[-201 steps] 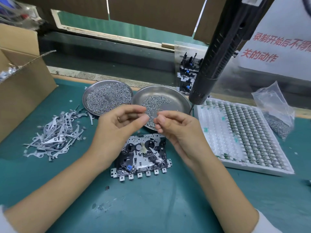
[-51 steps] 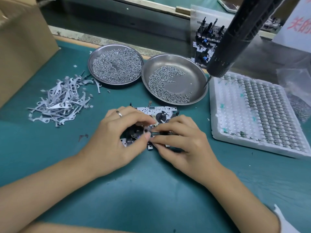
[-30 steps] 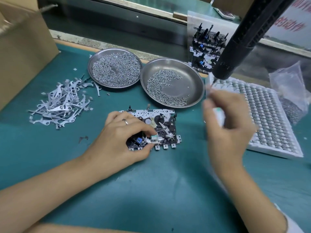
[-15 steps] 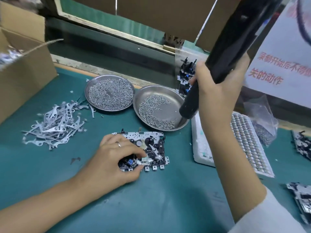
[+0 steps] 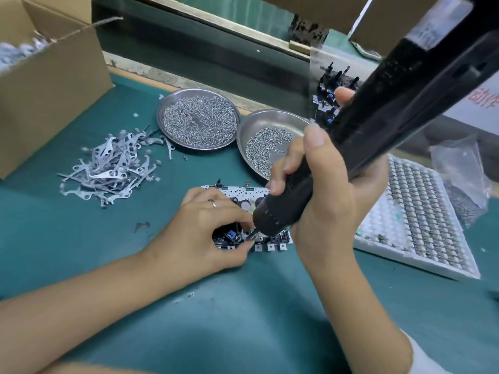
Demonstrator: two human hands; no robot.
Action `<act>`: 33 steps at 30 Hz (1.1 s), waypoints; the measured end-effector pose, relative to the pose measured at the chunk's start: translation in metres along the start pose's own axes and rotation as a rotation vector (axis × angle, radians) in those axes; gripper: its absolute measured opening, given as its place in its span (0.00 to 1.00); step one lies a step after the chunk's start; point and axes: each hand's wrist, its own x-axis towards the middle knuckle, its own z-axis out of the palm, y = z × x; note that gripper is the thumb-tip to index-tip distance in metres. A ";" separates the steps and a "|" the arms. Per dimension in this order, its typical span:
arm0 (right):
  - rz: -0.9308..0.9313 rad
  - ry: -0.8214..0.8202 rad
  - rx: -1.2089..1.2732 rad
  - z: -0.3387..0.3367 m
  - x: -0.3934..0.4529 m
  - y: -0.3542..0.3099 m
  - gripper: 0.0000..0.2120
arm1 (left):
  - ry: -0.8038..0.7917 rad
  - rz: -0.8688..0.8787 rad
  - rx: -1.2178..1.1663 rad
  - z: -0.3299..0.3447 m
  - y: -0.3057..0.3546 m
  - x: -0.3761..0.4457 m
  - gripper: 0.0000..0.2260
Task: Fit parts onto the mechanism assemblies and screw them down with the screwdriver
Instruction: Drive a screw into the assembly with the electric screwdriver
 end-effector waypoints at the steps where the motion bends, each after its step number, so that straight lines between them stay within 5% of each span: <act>1: -0.008 0.005 -0.005 0.000 0.000 0.000 0.07 | 0.001 0.004 0.000 0.000 0.000 0.000 0.10; 33: -0.039 -0.015 -0.017 -0.002 -0.004 0.008 0.08 | -0.004 -0.033 -0.011 -0.002 0.004 0.000 0.08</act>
